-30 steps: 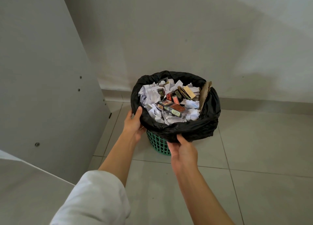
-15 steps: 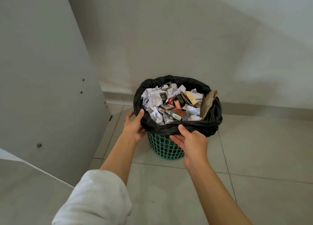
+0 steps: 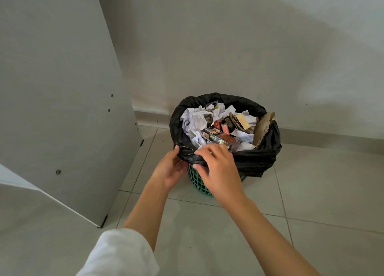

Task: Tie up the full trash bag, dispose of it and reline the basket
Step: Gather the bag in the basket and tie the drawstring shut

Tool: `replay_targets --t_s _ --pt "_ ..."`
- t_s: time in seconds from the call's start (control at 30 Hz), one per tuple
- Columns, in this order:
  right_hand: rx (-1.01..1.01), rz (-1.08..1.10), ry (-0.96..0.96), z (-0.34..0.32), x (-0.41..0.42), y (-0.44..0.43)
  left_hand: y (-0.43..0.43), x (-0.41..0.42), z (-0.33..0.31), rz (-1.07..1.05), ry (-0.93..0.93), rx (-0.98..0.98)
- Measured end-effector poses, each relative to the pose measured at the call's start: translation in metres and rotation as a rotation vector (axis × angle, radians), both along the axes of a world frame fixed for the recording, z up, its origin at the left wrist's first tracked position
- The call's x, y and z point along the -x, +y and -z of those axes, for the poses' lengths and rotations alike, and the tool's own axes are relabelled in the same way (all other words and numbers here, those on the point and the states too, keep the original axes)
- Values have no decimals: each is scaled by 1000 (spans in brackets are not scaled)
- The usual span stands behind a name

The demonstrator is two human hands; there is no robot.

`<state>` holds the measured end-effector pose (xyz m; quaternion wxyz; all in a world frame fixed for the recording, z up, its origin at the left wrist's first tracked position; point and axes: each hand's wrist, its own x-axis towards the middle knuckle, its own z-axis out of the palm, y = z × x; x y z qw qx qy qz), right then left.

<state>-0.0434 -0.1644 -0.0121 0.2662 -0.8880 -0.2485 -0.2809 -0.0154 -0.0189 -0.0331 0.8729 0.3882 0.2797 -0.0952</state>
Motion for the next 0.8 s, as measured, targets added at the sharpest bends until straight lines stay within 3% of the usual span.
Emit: replay_targets --t_s 0.1,0.23,0.33,0.43,0.5,0.63,0.8 --pt "40 -6 41 22 -12 -6 13 0 -8 5 0 -248" --pt "-7 -51 89 22 -19 -7 19 -9 -31 -34 -193 -569" --pt "56 -91 146 17 -25 -9 16 -13 -42 35 -342 -639" --pt "170 -106 118 21 -28 -12 14 -14 -34 25 -326 -719" --pt "187 -93 65 24 -27 -9 13 -17 -28 -85 -214 -653" --pt "157 -107 39 26 -28 -15 14 -26 -27 -59 -49 -177" --pt "169 -114 97 19 -39 -50 12 -28 -20 -43 -32 -150"
